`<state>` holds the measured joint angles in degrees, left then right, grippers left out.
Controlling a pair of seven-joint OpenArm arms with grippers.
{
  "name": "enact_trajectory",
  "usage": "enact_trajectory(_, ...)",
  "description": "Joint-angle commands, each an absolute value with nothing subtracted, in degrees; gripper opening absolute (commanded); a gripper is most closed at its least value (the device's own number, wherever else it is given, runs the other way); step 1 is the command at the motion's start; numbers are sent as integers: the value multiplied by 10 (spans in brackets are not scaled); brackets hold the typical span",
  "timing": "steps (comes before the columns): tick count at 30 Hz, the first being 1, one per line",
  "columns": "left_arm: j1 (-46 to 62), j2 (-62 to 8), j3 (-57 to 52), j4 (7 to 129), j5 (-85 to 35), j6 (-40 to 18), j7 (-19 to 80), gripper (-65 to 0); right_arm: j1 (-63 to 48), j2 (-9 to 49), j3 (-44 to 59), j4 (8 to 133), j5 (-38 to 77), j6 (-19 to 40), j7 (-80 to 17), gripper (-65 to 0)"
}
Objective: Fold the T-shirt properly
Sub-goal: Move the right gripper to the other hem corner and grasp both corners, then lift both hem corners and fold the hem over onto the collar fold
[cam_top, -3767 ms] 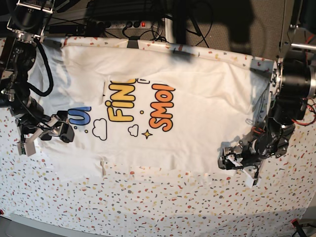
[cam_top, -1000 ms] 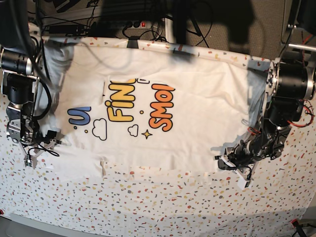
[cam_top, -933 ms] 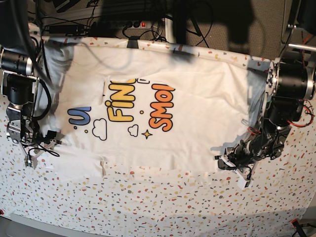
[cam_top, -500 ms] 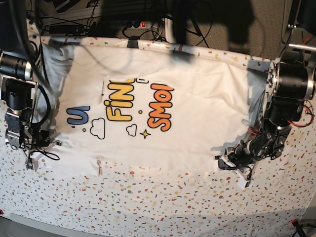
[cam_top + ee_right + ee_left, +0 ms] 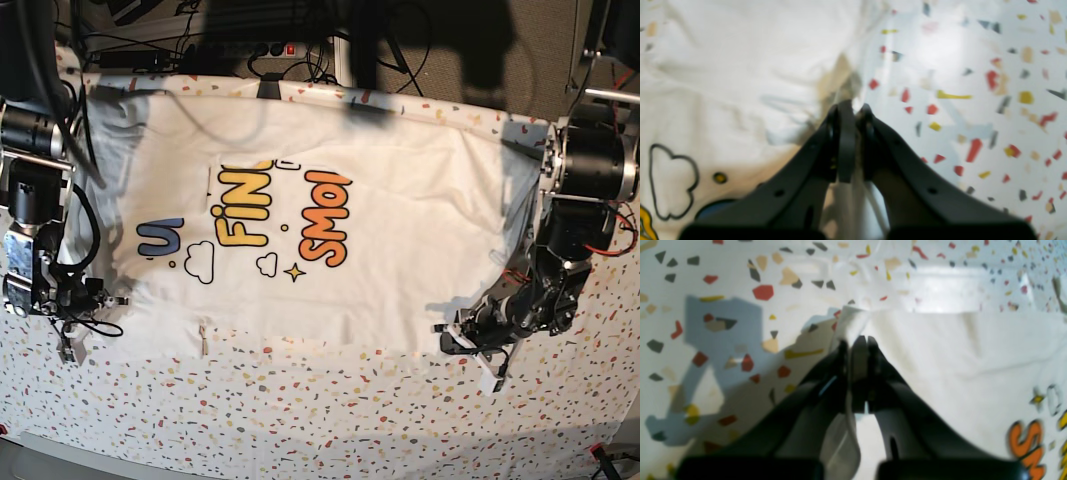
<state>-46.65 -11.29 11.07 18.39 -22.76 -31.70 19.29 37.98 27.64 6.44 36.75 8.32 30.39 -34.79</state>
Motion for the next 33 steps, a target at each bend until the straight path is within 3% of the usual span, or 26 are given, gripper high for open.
enact_trajectory(1,-487,-116,110,195,-228,-322,182,-650,389,286,60,387,91,314,-343,-650)
enact_trajectory(10,-485,-144,109,201,-217,-322,233,-650,289,289,32,526,92,318,-350,-650)
enact_trajectory(18,-482,-200,109,249,-335,-324,333,-650,203,322,32,655,100,317,-363,-650)
enact_trajectory(21,-482,-215,110,269,-383,-350,377,-650,176,332,32,694,112,317,-367,-650)
enact_trajectory(33,-465,-274,109,283,-586,-384,528,-650,131,333,34,790,107,317,-391,-650)
